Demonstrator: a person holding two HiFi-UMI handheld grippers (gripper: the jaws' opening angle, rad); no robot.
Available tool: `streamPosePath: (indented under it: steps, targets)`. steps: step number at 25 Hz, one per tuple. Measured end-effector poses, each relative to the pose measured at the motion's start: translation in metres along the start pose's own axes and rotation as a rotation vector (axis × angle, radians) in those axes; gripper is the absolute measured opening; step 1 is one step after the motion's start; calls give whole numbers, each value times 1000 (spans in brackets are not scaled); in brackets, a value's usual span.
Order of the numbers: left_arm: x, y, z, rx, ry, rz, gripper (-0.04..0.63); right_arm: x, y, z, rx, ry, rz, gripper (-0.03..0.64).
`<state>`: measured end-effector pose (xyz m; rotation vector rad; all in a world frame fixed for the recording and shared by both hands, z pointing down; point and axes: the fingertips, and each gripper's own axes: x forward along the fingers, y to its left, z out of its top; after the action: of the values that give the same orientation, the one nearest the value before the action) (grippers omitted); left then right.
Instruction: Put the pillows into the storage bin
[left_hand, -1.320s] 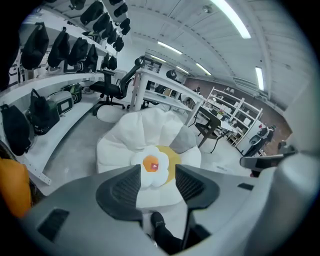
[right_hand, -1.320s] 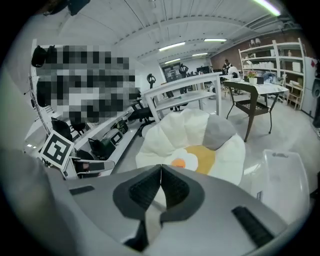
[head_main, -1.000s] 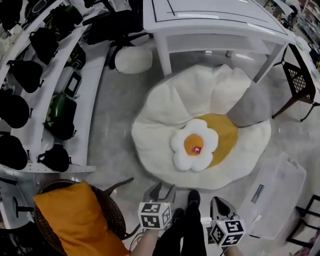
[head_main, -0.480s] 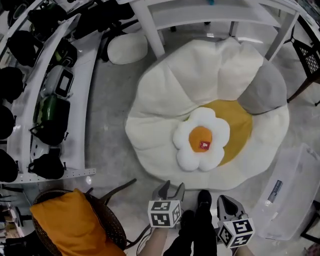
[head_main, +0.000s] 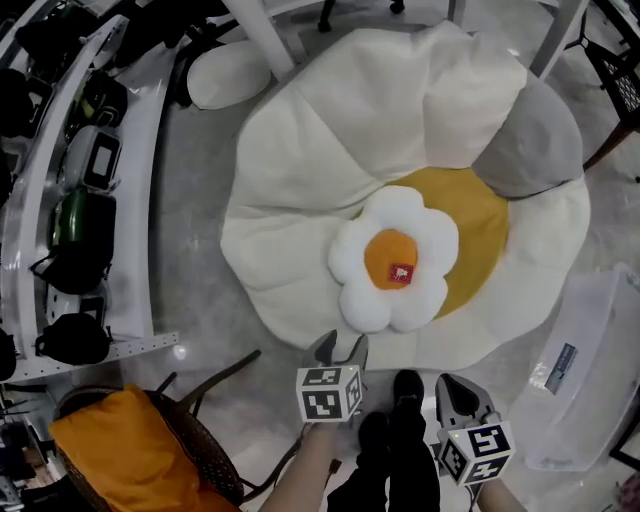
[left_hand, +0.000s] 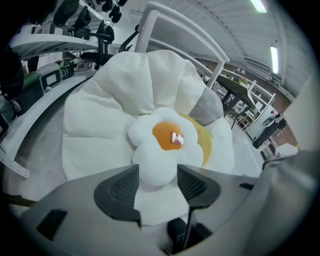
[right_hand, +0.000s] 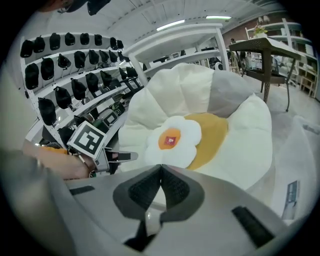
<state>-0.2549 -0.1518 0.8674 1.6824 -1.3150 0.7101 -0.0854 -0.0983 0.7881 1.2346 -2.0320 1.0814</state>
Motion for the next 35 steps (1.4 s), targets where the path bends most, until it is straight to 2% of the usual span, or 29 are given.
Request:
streamPosePath:
  steps: [14, 19, 25, 30, 35]
  targets:
    - [89, 17, -2, -10, 112, 23, 254, 40, -31, -13, -11, 33, 11, 0]
    - [107, 19, -6, 33, 154, 3, 255, 49, -33, -18, -8, 55, 12, 0]
    - [118, 22, -12, 4, 197, 10, 252, 61, -33, -24, -29, 85, 13, 0]
    - [117, 18, -11, 53, 219, 38, 171, 69, -29, -26, -56, 103, 12, 0]
    - [109, 10, -8, 69, 230, 55, 87, 61, -26, -22, -57, 117, 14, 0]
